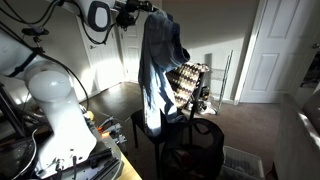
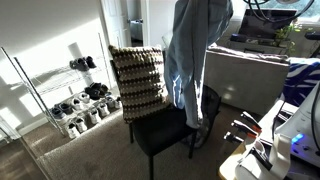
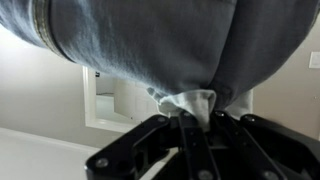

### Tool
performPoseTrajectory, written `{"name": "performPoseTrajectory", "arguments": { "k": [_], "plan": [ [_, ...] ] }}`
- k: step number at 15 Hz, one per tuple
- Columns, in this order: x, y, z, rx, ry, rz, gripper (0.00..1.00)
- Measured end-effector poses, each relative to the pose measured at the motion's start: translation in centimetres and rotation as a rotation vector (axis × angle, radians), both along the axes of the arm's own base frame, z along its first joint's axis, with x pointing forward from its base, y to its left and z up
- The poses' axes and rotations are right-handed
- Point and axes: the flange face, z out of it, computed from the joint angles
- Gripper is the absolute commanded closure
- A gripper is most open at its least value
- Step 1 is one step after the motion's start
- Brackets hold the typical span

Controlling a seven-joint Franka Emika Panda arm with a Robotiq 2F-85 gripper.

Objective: Move the jeans to the chair on the right

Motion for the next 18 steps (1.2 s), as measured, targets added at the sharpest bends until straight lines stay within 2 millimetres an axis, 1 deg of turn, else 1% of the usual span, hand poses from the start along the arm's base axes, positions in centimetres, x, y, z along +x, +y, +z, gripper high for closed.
{"name": "performPoseTrajectory", "arguments": {
  "k": [4, 7, 8, 11, 16, 17, 18],
  "plan": [
    [-1.5, 0.7, 1.5, -0.003, -0.062, -0.066, 0.97],
    [-2.1, 1.4, 1.6, -0.024, -0.093, -0.129, 0.97],
    [-2.1, 1.8, 1.4, -0.032, -0.096, -0.145, 0.89],
    [-1.8, 2.9, 0.3, -0.051, -0.085, -0.157, 0.89],
    [-1.8, 3.0, 0.2, -0.053, -0.084, -0.156, 0.89],
    [-1.8, 3.0, 0.2, -0.053, -0.084, -0.156, 0.97],
    [-1.8, 3.0, 0.2, -0.053, -0.084, -0.156, 0.97]
  ]
}}
